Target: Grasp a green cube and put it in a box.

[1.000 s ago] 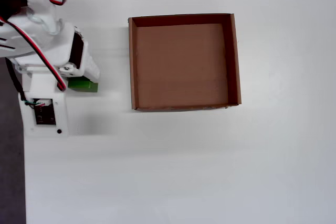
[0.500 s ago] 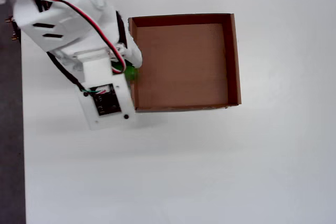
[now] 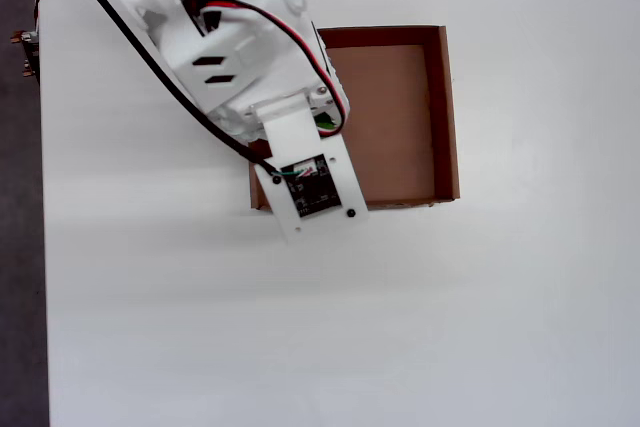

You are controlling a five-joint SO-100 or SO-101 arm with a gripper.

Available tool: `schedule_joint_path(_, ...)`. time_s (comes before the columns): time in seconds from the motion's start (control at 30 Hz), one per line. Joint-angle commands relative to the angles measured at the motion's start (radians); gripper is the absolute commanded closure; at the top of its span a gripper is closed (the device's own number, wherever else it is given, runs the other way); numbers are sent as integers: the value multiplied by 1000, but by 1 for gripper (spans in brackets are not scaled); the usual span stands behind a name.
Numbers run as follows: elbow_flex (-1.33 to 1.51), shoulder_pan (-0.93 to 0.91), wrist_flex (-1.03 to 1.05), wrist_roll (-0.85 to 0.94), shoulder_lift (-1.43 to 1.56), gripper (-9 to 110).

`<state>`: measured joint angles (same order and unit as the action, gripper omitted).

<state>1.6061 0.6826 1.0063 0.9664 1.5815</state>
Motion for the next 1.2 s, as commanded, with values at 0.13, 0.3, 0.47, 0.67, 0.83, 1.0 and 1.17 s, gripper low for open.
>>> schedule_joint_path(0.13,40,51,-86,-3,-8,86)
schedule_joint_path(0.3,187,81,-245,-3,-32,86)
schedule_joint_path(0.47,238,92,-272,-3,-63,86)
schedule_joint_path(0.67,253,89,-279,6,-84,86)
schedule_joint_path(0.83,276,75,-330,-2,-104,80)
schedule_joint_path(1.0,276,67,-336,-3,-94,76)
schedule_joint_path(1.17,216,54,-279,-3,-55,76)
